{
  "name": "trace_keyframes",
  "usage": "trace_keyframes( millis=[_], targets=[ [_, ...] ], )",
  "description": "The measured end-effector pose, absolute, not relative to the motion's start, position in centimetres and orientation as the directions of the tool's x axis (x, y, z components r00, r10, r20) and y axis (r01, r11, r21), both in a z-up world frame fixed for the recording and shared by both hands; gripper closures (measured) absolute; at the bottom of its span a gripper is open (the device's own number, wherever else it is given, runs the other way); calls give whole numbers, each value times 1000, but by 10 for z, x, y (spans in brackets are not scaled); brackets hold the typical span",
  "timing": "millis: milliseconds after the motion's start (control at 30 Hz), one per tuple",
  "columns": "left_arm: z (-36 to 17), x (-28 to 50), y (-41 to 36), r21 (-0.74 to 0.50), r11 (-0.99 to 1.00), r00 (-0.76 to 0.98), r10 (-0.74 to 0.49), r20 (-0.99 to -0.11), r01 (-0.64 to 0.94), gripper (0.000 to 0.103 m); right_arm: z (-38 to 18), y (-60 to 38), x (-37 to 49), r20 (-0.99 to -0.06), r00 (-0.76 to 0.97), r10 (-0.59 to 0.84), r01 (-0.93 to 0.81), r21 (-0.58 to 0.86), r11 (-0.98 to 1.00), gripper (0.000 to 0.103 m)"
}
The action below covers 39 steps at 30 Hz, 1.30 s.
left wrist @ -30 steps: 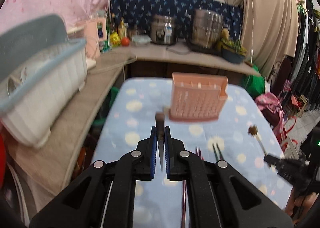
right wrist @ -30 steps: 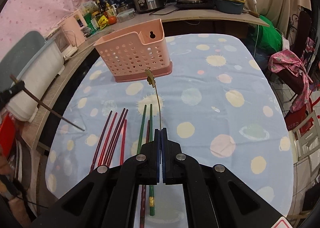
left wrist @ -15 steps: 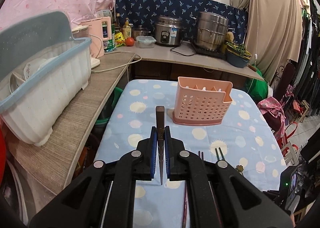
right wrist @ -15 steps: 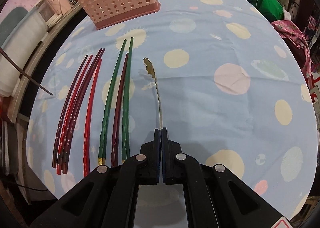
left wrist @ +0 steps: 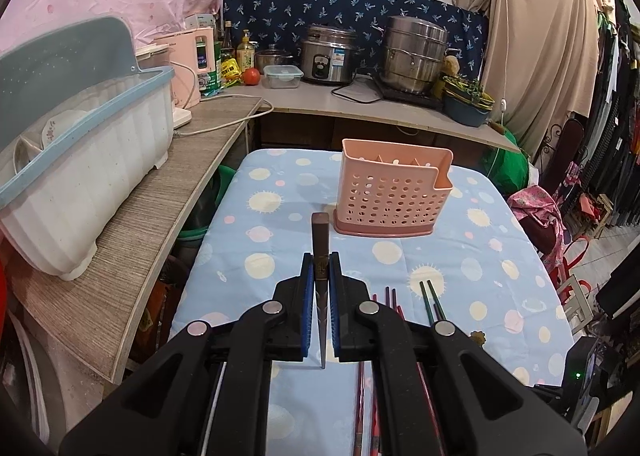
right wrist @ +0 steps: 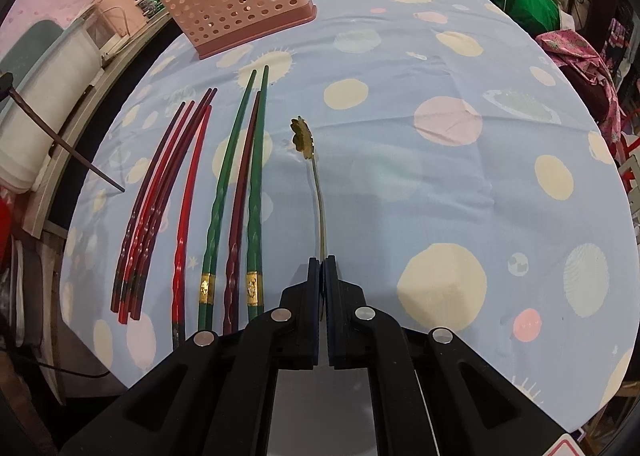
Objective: Organize utensils
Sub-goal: 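Lift and carry the chopstick and spoon in both tools to the pink basket, then lower the chopstick and spoon into the pink basket and open both tools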
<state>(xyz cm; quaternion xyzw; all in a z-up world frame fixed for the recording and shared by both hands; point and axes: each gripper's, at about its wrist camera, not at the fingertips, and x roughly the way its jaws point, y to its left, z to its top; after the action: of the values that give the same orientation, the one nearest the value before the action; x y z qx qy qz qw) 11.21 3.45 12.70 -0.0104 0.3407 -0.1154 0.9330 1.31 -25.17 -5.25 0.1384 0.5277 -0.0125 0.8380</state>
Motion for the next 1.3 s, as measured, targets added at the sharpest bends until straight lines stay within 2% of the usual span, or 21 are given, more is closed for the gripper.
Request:
trace_keyframes(
  millis=[233, 500, 633, 1033, 1200, 1300],
  targets=[
    [126, 109, 31, -96, 971, 739, -231, -633, 221, 96, -43, -247, 8, -893, 434, 118, 148, 200, 969, 101],
    [153, 125, 26, -84, 971, 763, -229, -604, 225, 96, 37, -253, 39, -847, 513, 140, 65, 201, 977, 101],
    [180, 140, 19, -68, 973, 801, -222, -557, 222, 96, 81, -257, 68, -799, 591, 112, 41, 168, 985, 101],
    [267, 198, -8, -94, 969, 889, -248, -385, 230, 96, 164, -271, 169, -612, 789, 53, 64, 167, 984, 101],
    [276, 228, -22, -111, 962, 901, -272, -338, 249, 96, 164, -275, 216, -623, 780, 56, 81, 190, 978, 101],
    [265, 247, -30, -112, 963, 896, -270, -352, 246, 96, 151, -275, 238, -653, 755, 56, 99, 198, 975, 101]
  ],
)
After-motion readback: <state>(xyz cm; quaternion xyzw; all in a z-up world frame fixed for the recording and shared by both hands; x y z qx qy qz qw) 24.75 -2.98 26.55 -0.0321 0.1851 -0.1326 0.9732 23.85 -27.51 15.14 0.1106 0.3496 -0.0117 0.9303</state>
